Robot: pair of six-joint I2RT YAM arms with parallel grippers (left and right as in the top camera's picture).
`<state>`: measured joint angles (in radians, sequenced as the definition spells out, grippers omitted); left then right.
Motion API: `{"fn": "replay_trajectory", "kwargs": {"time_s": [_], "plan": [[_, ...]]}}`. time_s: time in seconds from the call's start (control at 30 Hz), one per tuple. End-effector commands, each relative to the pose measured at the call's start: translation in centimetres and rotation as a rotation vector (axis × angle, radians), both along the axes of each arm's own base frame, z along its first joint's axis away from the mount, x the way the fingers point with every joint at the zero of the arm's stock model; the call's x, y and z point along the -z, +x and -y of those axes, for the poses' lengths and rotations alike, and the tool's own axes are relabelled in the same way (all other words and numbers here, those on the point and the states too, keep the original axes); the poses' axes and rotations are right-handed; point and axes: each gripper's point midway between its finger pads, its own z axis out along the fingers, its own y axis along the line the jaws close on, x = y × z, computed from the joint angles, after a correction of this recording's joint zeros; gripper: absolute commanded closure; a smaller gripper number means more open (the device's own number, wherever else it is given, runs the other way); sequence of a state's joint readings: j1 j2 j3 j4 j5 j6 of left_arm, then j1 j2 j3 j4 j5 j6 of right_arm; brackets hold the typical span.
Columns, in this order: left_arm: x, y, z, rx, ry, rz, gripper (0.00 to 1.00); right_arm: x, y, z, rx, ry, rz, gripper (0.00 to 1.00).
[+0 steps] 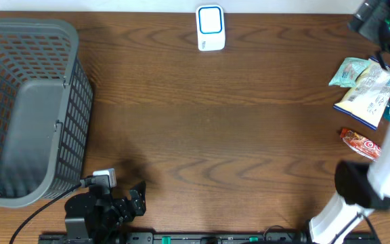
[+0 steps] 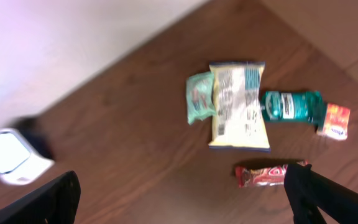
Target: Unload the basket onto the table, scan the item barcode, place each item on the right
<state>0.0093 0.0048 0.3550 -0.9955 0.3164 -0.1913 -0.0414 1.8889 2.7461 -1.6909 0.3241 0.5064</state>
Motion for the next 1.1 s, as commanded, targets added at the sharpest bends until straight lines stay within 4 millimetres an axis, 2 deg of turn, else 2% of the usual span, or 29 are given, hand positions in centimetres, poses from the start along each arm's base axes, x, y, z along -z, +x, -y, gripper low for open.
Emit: {"fn": "replay_trajectory", "kwargs": {"time_s": [0.0, 0.17, 0.3, 0.33, 0.5, 0.53, 0.73, 0.97, 1.07], "plan": [[0.3, -0.2, 0.2, 0.003, -0.015, -0.015, 0.02, -3.0, -2.9, -0.7, -0.042, -0.023, 0.074, 0.01], [0.3, -0.2, 0.2, 0.003, -0.015, -0.015, 0.02, -7.2, -7.7, -0.9, -0.042, -0.030, 0.212, 0.01], [0.3, -0.2, 0.2, 0.003, -0.015, -0.015, 0.02, -9.5, -11.0, -0.9, -0.041, -0.034, 0.297, 0.01], [0.3, -0.2, 0.2, 0.003, -0.015, -0.015, 0.02, -10.4, -12.6, -1.0, -0.041, -0.035, 0.337, 0.01], [0.3, -0.2, 0.2, 0.003, -0.015, -0.015, 0.02, -12.1, -15.9, -1.1, -0.039, -0.039, 0.417, 0.01], [0.3, -0.2, 0.2, 0.003, -0.015, -0.015, 0.02, -12.7, -17.2, -0.9, -0.052, -0.084, 0.428, 0.01], [0.3, -0.2, 0.2, 0.002, -0.015, -0.015, 0.02, -13.8, -20.1, -2.0, -0.128, -0.091, 0.491, 0.01], [0.3, -0.2, 0.2, 0.003, -0.015, -0.015, 0.02, -14.4, -20.6, -3.9, -0.248, -0.071, 0.525, 0.01], [0.3, -0.2, 0.2, 0.002, -0.015, -0.015, 0.02, -15.5, -20.6, -4.5, -0.283, -0.072, 0.582, 0.01]]}}
